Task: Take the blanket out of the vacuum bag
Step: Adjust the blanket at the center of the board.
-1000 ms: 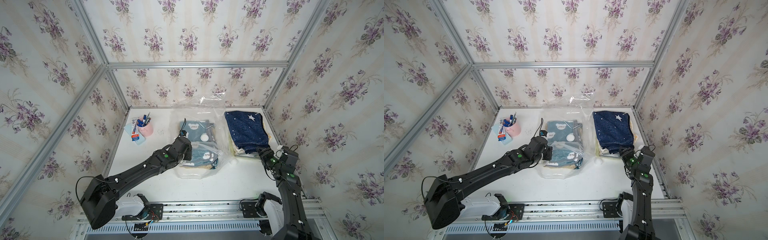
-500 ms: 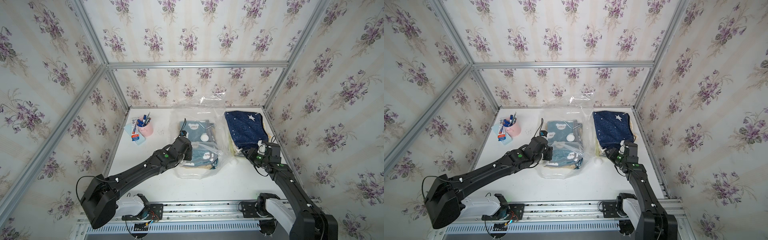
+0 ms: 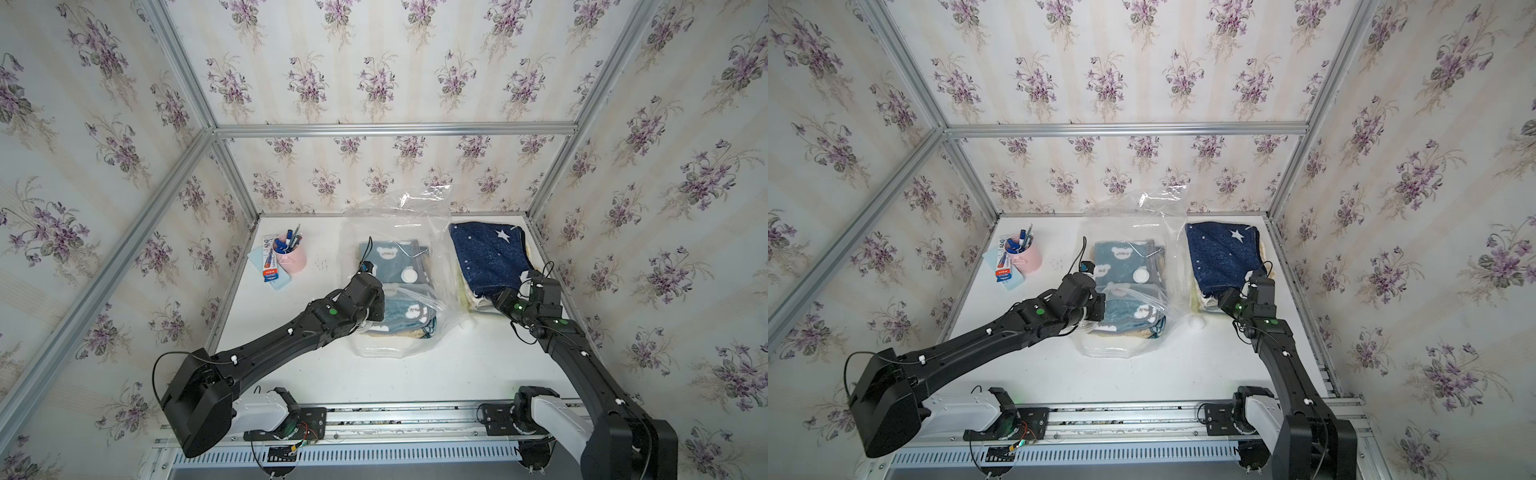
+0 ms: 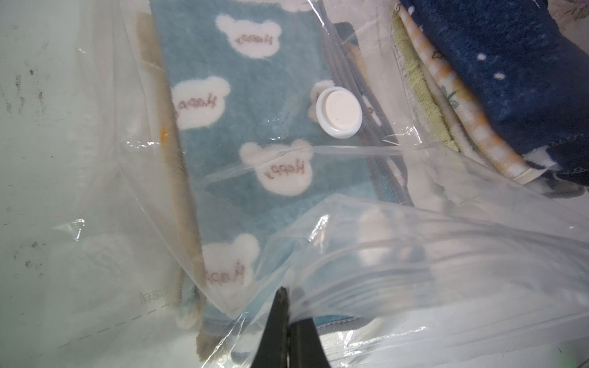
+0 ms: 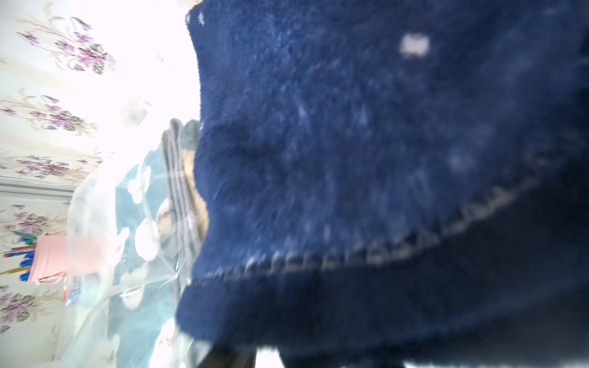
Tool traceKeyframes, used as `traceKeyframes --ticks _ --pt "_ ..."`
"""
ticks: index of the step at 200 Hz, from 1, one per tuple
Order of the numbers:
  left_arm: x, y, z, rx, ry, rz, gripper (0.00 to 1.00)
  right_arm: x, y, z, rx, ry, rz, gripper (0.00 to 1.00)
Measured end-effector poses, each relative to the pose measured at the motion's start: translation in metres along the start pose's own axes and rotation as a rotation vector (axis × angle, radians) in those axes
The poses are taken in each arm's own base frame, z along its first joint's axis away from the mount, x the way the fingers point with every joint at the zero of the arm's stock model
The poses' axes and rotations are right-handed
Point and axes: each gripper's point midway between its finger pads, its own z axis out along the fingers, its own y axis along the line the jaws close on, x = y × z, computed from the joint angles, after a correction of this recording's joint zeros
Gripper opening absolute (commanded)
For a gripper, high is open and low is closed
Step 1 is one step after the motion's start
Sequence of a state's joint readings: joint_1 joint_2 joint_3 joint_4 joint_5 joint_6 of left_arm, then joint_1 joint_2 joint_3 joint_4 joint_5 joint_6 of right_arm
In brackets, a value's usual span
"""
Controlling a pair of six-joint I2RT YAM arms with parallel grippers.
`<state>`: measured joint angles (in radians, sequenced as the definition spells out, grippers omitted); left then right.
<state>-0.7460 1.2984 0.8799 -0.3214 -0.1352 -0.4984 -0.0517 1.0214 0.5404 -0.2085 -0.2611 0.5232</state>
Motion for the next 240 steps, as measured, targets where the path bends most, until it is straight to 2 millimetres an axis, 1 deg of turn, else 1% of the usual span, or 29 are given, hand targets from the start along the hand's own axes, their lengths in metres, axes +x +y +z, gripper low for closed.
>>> traceKeyframes --ticks 15,24,44,58,96,117,127,143,164,168,171,174,180,184,192,209,227,240 --pt "-0.001 -0.001 -0.001 0.004 0.001 0.0 0.0 0.004 -0.002 0.006 0.003 0.024 0.007 0.07" --pt "-0.002 -0.002 -0.002 0.006 -0.003 -0.001 0.0 0.005 -0.002 0.007 0.0 0.034 0.011 0.0" --pt "-0.003 -0.002 -0.006 0.009 -0.006 0.0 0.0 0.005 0.003 0.005 -0.024 0.035 0.012 0.0" --pt "-0.004 -0.002 -0.009 0.014 -0.012 0.0 0.0 0.0 0.011 0.0 -0.052 0.021 0.005 0.0" --pt "-0.006 -0.003 -0.01 0.013 -0.011 0.004 0.0 -0.026 0.053 -0.019 -0.194 -0.011 0.017 0.0" --pt "-0.01 -0.005 -0.012 0.016 -0.016 0.006 0.0 -0.037 0.075 -0.026 -0.277 -0.01 0.026 0.0" --pt "-0.011 -0.006 -0.013 0.018 -0.019 0.008 0.0 -0.04 0.082 -0.029 -0.306 -0.008 0.034 0.0" --pt "-0.014 -0.008 -0.013 0.02 -0.022 0.008 0.0 -0.041 0.088 -0.032 -0.332 0.002 0.042 0.0" --pt "-0.012 -0.007 -0.011 0.017 -0.015 0.01 0.0 -0.034 0.086 -0.03 -0.354 0.026 0.065 0.0" --pt "-0.012 -0.007 -0.01 0.017 -0.013 0.011 0.0 -0.032 0.085 -0.029 -0.36 0.034 0.076 0.02" --pt "-0.012 -0.007 -0.01 0.016 -0.012 0.011 0.0 -0.029 0.084 -0.028 -0.364 0.043 0.087 0.06" --pt "-0.011 -0.007 -0.01 0.016 -0.011 0.012 0.0 -0.028 0.082 -0.027 -0.368 0.049 0.094 0.12" --pt "-0.011 -0.007 -0.01 0.017 -0.009 0.014 0.0 -0.024 0.078 -0.025 -0.371 0.062 0.109 0.27" --pt "-0.011 -0.007 -0.01 0.017 -0.009 0.015 0.0 -0.021 0.075 -0.024 -0.37 0.072 0.13 0.35" --pt "-0.011 -0.007 -0.01 0.017 -0.009 0.018 0.0 -0.017 0.07 -0.023 -0.365 0.085 0.147 0.43" --pt "-0.01 -0.007 -0.009 0.016 -0.006 0.019 0.0 -0.015 0.065 -0.026 -0.348 0.087 0.144 0.5" --pt "-0.009 -0.008 -0.007 0.021 0.001 0.019 0.0 -0.017 0.061 -0.034 -0.319 0.066 0.117 0.52" --pt "-0.008 -0.009 -0.005 0.024 0.004 0.019 0.0 -0.019 0.051 -0.04 -0.268 0.022 0.115 0.54"
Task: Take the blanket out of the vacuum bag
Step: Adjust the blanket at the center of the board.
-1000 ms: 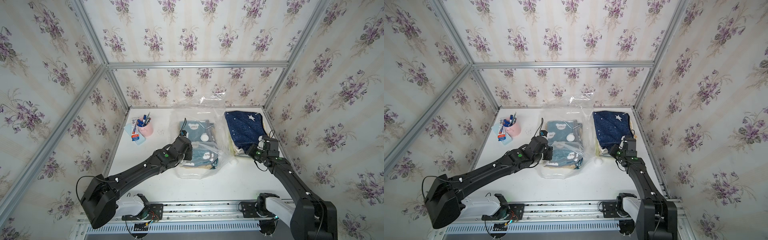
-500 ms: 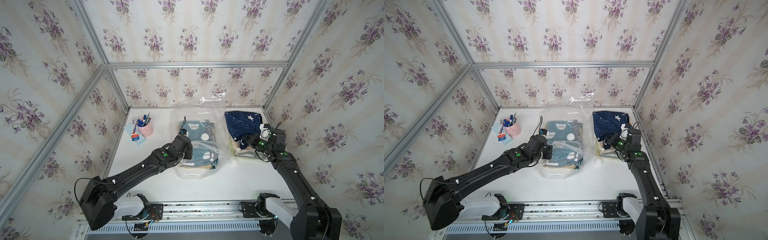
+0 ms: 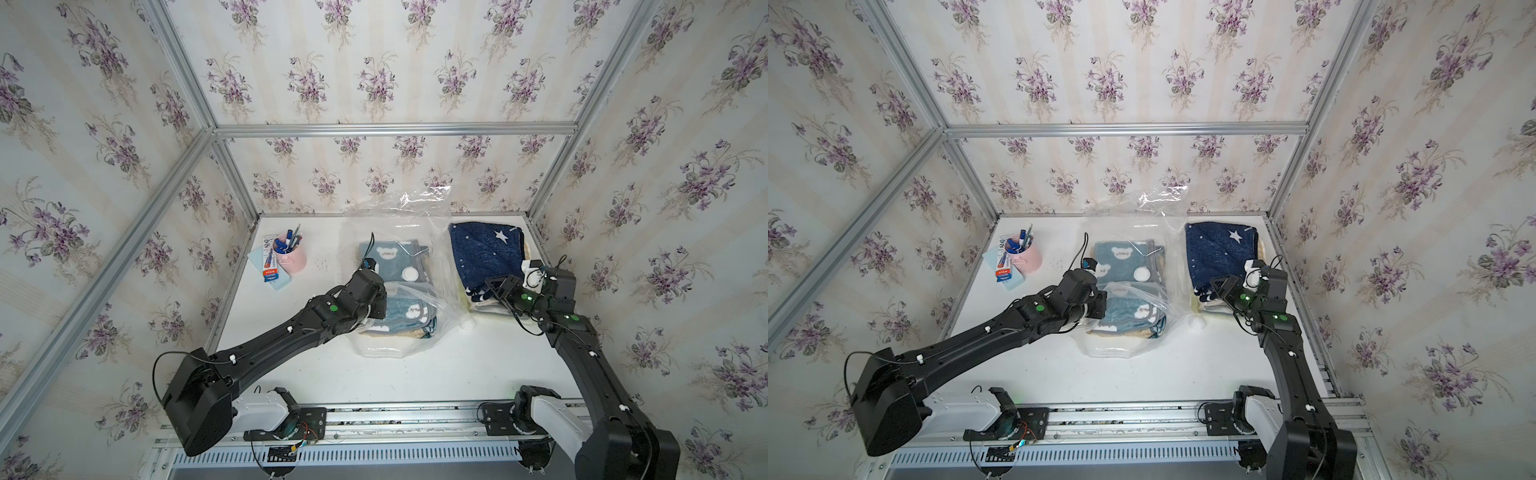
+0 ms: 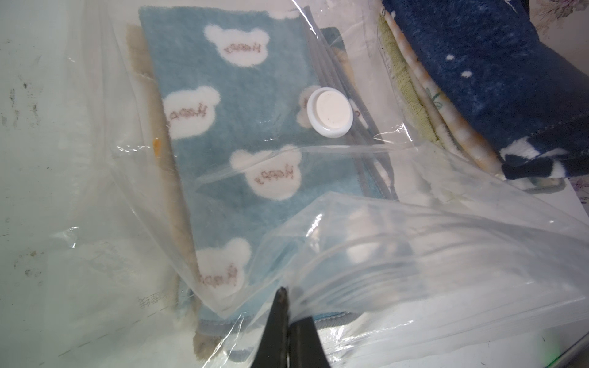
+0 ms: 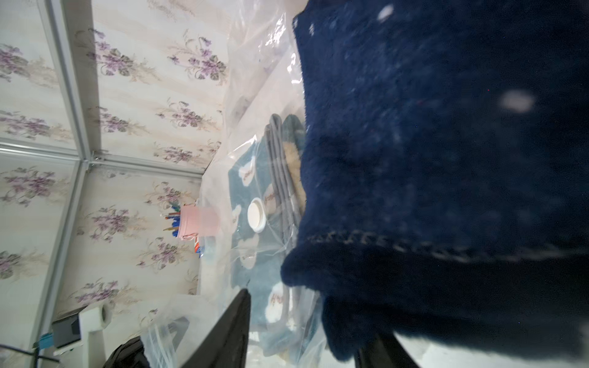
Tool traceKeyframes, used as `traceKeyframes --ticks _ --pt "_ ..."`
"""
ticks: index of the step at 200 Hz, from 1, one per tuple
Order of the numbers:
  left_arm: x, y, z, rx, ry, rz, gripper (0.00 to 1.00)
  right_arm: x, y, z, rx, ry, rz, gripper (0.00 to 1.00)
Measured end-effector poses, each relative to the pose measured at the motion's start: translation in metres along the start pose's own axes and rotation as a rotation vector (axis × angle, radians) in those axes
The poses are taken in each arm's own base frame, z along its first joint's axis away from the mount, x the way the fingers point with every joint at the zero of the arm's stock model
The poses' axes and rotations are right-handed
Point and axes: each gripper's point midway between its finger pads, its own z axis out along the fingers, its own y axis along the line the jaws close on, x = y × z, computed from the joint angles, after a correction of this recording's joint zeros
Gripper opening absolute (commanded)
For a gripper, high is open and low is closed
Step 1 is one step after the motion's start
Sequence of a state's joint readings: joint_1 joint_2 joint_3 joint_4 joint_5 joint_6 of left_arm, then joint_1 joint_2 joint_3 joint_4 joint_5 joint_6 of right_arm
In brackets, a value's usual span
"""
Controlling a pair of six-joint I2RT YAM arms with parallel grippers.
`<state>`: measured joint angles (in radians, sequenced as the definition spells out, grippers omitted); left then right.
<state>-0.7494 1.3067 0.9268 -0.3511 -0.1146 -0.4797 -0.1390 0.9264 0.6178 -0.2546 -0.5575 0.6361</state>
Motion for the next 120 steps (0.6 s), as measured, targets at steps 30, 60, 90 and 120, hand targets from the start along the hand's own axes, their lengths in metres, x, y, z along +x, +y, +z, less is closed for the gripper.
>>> traceKeyframes --ticks 30,60,90,120 --pt "0.005 -0.001 0.006 0.002 0.017 0.002 0.0 -0.008 -0.029 -0.024 0.098 -0.098 0.049 0.55" --pt "0.008 -0.001 0.008 0.01 0.021 0.002 0.0 -0.016 -0.06 -0.045 0.148 -0.19 0.15 0.67" --pt "0.009 -0.002 0.007 0.024 0.014 -0.001 0.0 -0.008 -0.075 -0.029 0.094 -0.144 0.298 0.76" --pt "0.011 -0.001 0.003 0.035 0.011 -0.009 0.0 -0.005 -0.078 -0.015 0.028 -0.101 0.396 0.81"
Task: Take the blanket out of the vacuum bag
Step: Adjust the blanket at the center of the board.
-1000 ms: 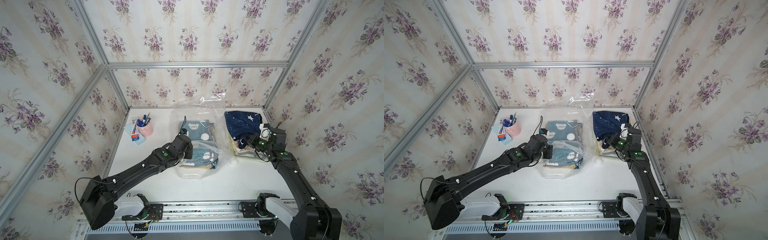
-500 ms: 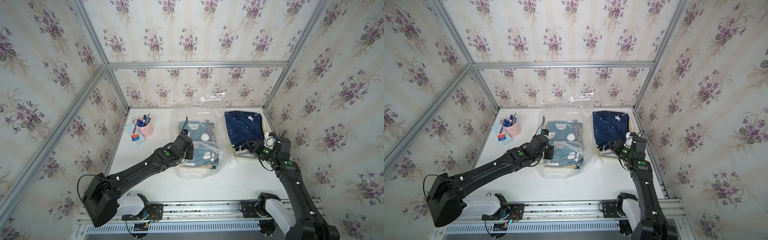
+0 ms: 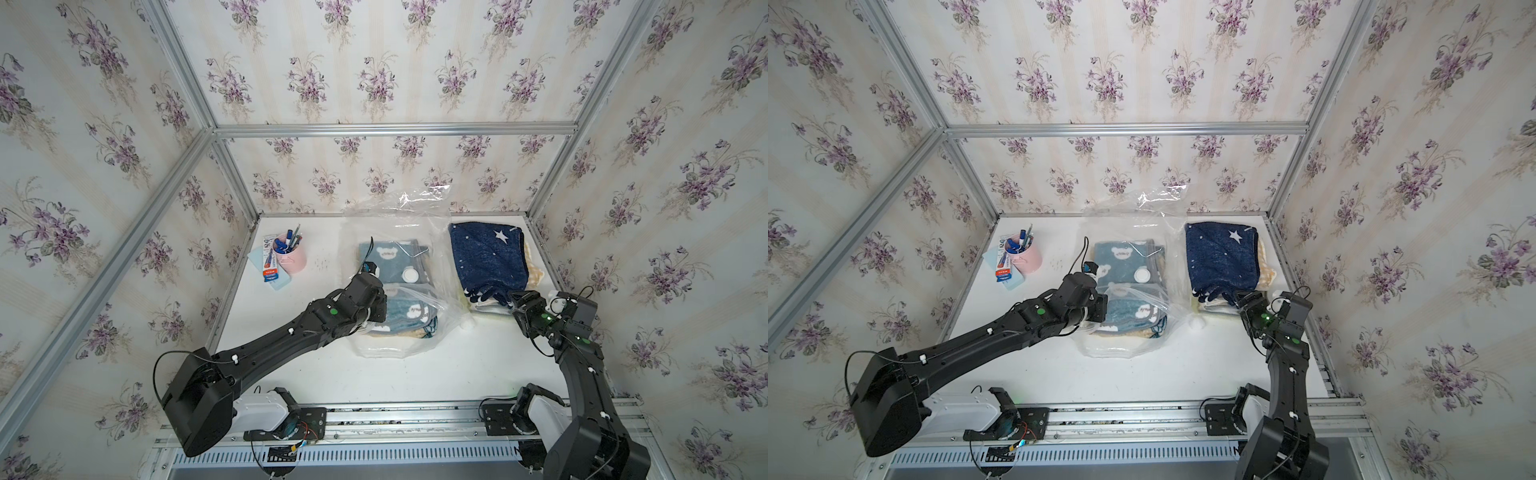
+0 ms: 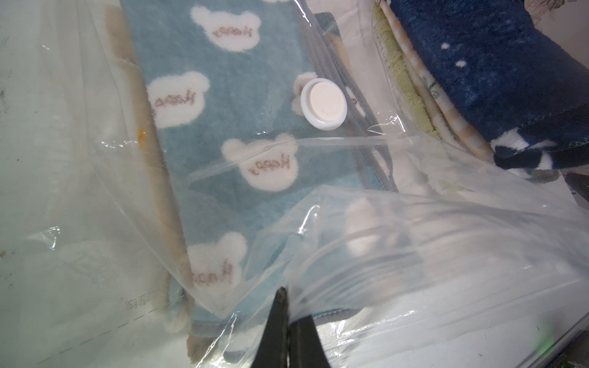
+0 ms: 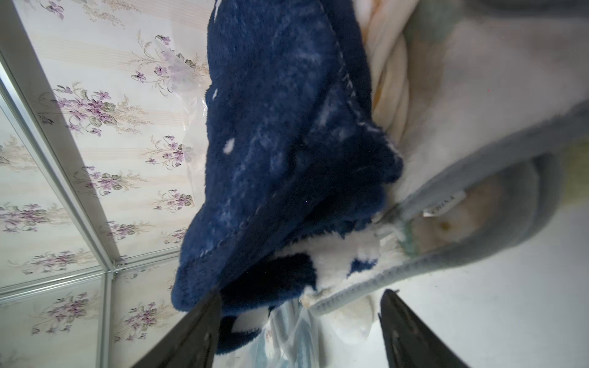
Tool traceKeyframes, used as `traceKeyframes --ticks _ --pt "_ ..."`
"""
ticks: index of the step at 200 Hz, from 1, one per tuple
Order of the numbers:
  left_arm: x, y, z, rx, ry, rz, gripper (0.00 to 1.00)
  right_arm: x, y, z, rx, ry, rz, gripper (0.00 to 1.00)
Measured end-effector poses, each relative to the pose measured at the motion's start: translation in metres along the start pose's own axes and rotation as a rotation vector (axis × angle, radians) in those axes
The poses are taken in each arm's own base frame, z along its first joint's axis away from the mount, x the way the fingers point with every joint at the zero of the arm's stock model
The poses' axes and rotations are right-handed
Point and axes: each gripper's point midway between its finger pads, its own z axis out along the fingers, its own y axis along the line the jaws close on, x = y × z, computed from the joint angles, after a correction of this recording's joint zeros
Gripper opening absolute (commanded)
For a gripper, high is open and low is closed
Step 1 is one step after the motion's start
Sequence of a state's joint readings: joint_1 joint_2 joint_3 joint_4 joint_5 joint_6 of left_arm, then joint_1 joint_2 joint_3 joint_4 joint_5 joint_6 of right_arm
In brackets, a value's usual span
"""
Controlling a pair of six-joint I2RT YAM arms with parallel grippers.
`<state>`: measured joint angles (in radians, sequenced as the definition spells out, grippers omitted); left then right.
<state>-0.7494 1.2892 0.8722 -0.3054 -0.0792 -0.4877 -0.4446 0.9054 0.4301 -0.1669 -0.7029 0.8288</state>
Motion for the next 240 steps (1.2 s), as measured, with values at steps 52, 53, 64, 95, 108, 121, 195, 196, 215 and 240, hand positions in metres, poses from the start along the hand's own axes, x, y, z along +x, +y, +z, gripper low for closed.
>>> traceKeyframes --ticks 52,53,64,95,108,121,195,196,215,240 --pt "0.004 0.002 0.0 0.005 -0.007 -0.005 0.0 -0.004 -0.009 0.011 -0.034 -0.016 0.127 0.84" --pt "0.004 0.002 0.0 0.005 -0.007 -0.005 0.0 -0.004 -0.01 0.011 -0.035 -0.017 0.129 0.84" --pt "0.005 0.003 0.001 0.004 -0.006 -0.005 0.0 -0.005 -0.015 0.014 -0.033 -0.027 0.161 0.82" --pt "0.005 0.002 0.002 0.008 -0.01 -0.013 0.0 0.0 -0.029 0.02 -0.055 -0.065 0.275 0.75" --pt "0.005 0.002 0.003 0.01 -0.01 -0.022 0.0 -0.003 -0.026 0.019 -0.074 -0.096 0.283 0.69" --pt "0.006 0.002 0.004 0.011 -0.009 -0.028 0.0 -0.011 -0.019 0.017 -0.098 -0.133 0.294 0.65" --pt "0.007 0.003 0.0 0.018 -0.017 -0.037 0.0 -0.027 -0.02 0.034 -0.073 -0.154 0.312 0.53" --pt "0.007 0.003 0.0 0.018 -0.017 -0.037 0.0 -0.027 -0.02 0.034 -0.073 -0.154 0.311 0.53" --pt "0.008 0.005 0.0 0.013 -0.017 -0.036 0.0 -0.025 -0.017 0.037 -0.072 -0.147 0.301 0.55" --pt "0.008 0.005 0.0 0.011 -0.017 -0.036 0.0 -0.023 -0.014 0.043 -0.066 -0.133 0.291 0.51"
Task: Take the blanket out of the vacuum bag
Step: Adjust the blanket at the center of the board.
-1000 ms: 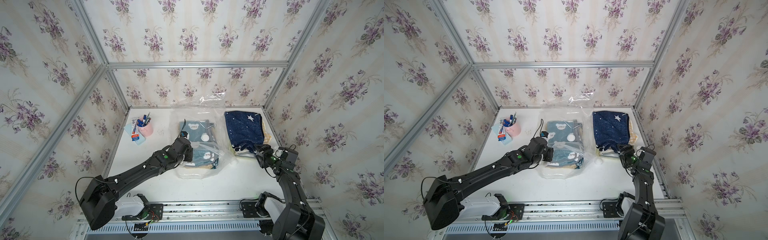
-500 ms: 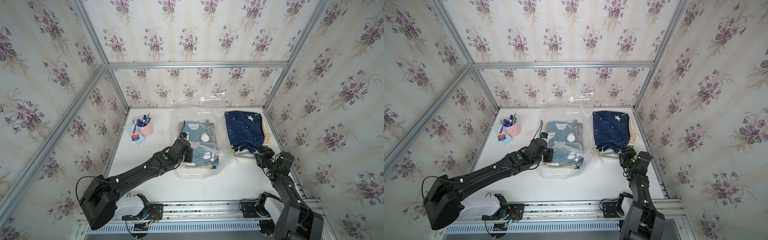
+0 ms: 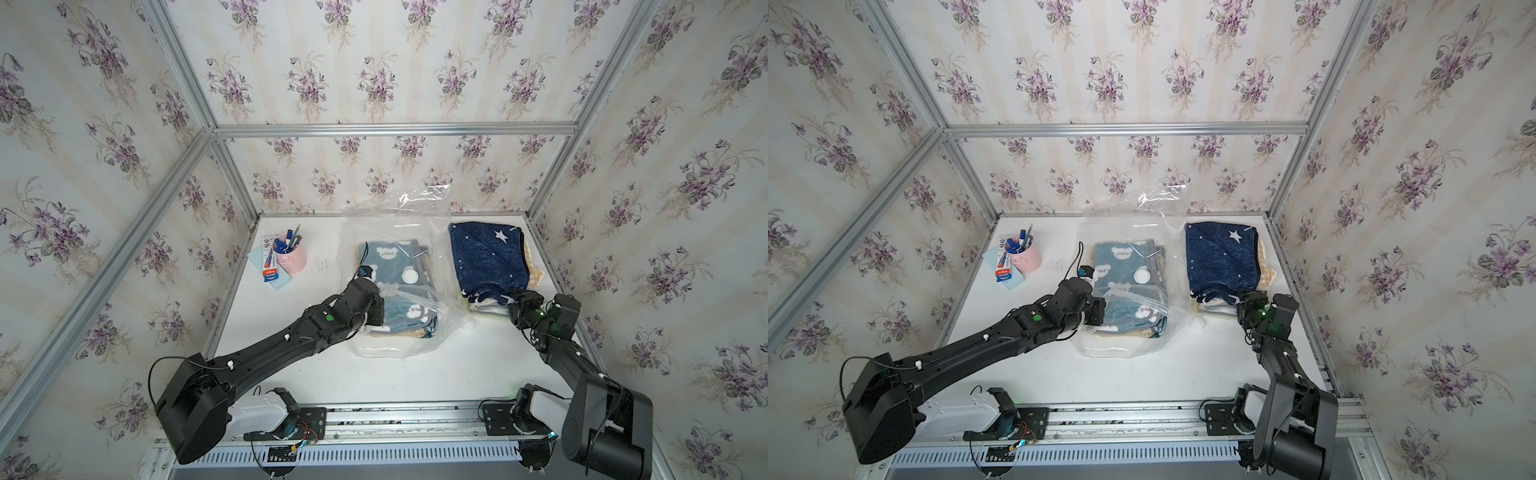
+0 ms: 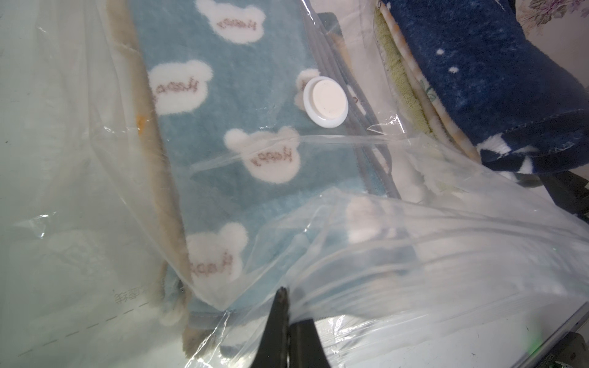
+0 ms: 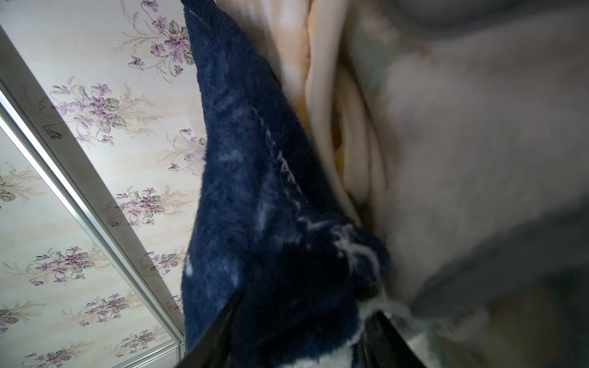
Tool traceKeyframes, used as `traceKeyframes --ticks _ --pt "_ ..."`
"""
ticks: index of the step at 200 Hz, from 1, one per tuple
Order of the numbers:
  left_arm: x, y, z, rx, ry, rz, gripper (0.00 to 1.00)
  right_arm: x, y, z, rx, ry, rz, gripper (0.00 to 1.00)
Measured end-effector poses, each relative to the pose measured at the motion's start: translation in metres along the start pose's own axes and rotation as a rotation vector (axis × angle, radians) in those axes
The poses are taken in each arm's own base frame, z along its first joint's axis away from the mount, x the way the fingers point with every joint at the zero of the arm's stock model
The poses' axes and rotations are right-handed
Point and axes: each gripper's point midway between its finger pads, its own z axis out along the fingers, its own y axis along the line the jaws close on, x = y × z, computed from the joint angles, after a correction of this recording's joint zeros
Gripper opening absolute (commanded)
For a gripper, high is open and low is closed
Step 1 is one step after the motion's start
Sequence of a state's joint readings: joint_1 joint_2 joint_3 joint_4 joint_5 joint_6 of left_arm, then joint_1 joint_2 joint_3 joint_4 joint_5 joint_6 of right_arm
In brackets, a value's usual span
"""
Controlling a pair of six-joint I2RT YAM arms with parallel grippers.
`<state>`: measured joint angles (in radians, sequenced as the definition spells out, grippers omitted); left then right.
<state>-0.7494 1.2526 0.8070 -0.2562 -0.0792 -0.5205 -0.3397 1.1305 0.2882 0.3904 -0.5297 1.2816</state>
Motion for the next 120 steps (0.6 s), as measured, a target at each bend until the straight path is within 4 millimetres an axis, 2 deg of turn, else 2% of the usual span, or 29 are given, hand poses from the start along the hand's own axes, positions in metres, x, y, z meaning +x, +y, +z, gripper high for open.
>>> traceKeyframes --ticks 39,63,120 --pt "-0.001 0.0 -0.002 -0.001 -0.001 0.001 0.0 -0.005 0.002 0.012 0.016 0.01 -0.005 0.08" --pt "-0.004 0.0 -0.005 -0.003 -0.01 0.006 0.0 -0.007 0.012 0.01 -0.006 0.003 -0.033 0.0" --pt "-0.008 0.0 -0.007 -0.008 -0.018 0.024 0.0 -0.018 0.048 0.0 -0.043 -0.06 -0.156 0.0"
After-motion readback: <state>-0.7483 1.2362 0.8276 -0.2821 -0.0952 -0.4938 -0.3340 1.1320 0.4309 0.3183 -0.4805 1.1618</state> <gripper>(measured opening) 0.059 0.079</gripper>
